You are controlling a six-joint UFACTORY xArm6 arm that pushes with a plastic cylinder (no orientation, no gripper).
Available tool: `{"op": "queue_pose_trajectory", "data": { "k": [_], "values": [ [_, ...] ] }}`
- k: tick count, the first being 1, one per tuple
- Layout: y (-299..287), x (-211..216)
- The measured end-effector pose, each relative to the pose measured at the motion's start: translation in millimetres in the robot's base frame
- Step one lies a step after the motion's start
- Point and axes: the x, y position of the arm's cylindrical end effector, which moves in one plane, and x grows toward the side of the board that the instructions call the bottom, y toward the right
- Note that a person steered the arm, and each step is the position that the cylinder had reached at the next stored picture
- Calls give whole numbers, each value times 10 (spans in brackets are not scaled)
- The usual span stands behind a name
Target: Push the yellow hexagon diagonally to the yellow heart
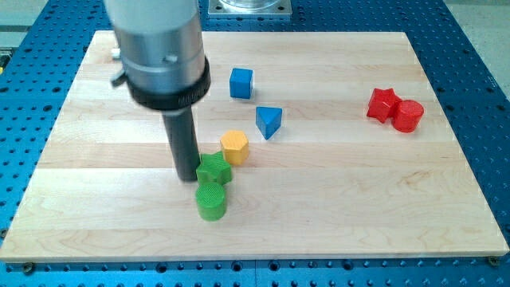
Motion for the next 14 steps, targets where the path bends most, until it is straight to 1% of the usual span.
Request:
{"op": "queue_pose_trajectory", "data": {
  "k": [1,2,3,4,5,6,7,8,9,10,12,14],
  "values": [
    [21,18],
    [-319,-355],
    [113,-430],
    [239,-325],
    [235,-129],
    [256,-148],
    [-101,-233],
    [40,-249],
    [783,-310],
    [1132,-382],
    [1423,-397],
    [1339,-422]
  ]
}}
